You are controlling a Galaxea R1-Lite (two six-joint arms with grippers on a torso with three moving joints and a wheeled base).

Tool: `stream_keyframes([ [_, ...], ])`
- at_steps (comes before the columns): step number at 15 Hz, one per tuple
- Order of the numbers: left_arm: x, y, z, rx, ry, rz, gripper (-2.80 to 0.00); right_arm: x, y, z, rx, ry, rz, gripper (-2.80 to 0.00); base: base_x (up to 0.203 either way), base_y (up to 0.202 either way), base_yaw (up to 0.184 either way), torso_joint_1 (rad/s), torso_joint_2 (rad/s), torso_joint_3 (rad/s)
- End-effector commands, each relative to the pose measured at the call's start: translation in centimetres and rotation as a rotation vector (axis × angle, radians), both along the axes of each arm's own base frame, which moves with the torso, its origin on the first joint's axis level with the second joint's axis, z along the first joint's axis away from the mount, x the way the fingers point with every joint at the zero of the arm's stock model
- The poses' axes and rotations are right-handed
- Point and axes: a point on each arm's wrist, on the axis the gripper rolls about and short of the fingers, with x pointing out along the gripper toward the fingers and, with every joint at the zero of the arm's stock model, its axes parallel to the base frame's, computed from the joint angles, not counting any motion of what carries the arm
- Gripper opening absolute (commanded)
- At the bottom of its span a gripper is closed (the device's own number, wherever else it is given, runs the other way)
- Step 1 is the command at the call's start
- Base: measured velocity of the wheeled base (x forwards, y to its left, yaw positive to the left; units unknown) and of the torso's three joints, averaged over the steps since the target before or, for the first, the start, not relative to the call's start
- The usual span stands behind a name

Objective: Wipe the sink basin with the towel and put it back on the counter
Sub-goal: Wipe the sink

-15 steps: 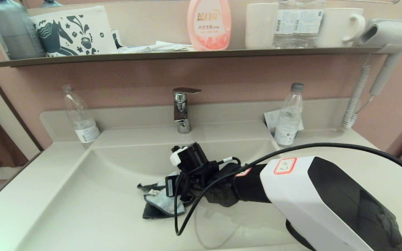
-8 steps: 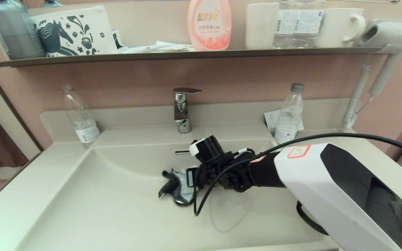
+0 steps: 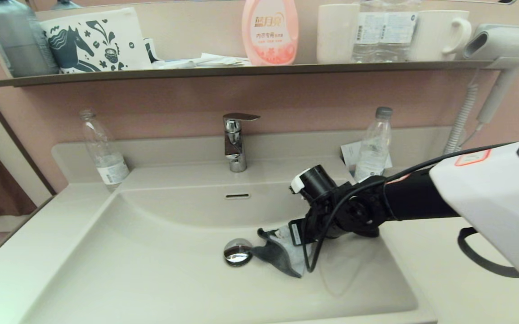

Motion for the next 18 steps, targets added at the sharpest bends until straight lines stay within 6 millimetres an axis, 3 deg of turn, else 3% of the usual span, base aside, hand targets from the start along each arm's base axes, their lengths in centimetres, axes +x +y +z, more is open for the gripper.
stream_keyframes([
  [1,0.0,0.0,0.0,-0.001,0.001,0.000,-2.80,-2.1,-2.0,2.8,-0.033,0.043,0.004,-2.80,0.000,0.000,0.000,0.000,0.00,0.000],
  [4,0.0,0.0,0.0,-0.001,0.001,0.000,-2.80,-4.7,-3.4,2.9,-0.170,0.225,0.104,-2.80,0.000,0.000,0.000,0.000,0.00,0.000],
  [8,0.0,0.0,0.0,-0.001,0.001,0.000,-2.80,-5.4,-1.7,0.7,-0.189,0.334,0.196,-2.80,0.000,0.000,0.000,0.000,0.00,0.000],
  [14,0.0,0.0,0.0,-0.001,0.001,0.000,-2.80,-6.4,5.8,-1.9,-0.094,0.376,0.386,-2.80,0.000,0.000,0.000,0.000,0.00,0.000],
  [18,0.0,0.0,0.0,-0.001,0.001,0.000,-2.80,-6.0,10.6,-2.7,0.047,0.357,0.399,-2.80,0.000,0.000,0.000,0.000,0.00,0.000],
])
